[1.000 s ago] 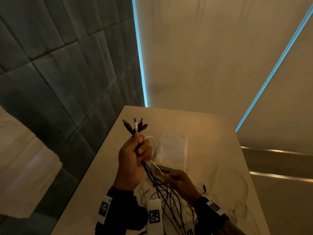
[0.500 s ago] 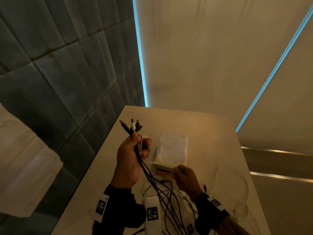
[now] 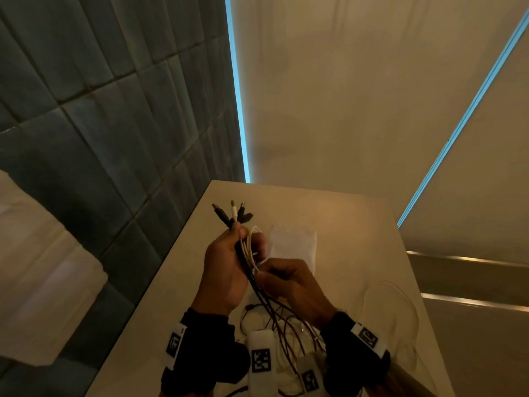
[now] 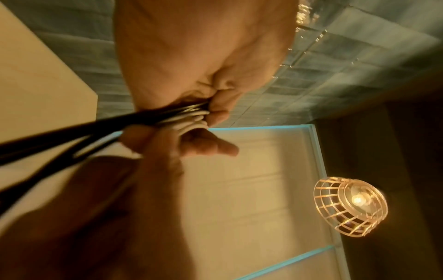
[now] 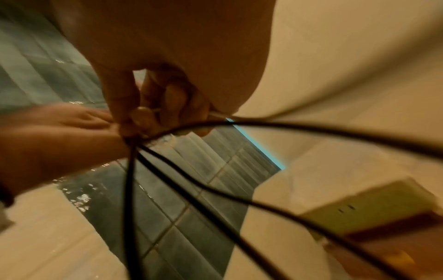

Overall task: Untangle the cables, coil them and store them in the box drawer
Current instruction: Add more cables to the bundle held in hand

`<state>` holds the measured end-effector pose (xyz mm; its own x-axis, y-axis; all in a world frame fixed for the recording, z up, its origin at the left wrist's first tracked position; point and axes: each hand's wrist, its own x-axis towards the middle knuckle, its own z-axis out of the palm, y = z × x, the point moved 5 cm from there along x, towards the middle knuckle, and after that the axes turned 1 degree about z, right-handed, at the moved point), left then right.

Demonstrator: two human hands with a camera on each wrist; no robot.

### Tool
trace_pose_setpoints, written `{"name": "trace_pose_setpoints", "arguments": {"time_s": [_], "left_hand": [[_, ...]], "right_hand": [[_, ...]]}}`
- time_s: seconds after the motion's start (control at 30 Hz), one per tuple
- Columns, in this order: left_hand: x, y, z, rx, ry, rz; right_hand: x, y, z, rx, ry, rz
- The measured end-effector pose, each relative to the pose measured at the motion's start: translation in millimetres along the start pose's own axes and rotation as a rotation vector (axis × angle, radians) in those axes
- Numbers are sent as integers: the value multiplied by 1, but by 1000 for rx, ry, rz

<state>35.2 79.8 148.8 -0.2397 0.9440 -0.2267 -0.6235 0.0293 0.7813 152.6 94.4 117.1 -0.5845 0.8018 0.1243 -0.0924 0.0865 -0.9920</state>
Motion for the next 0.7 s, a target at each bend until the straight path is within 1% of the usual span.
{"name": "trace_pose_setpoints", "arguments": {"time_s": [0.07,0.13,0.33,0.43,0.57,0.7], "left_hand": [[0,4,1,-84,-40,22],[0,5,0,-95,-73,50],[2,9,-4,-99,-96,109],[4,13,-7,-90,-89,129],[4,11,-7,-89,-85,121],[4,13,-6,-60,-77,128]], "right_hand": [[-3,22,-10,23,33,63],[-6,42,-19,27,58,112],[-19,93,-44,-161,77,188],[-36,114,-68,-263,147,228],[-62,132,-93,-343,196,303],[-98,143,-125,-317,335,391]]}}
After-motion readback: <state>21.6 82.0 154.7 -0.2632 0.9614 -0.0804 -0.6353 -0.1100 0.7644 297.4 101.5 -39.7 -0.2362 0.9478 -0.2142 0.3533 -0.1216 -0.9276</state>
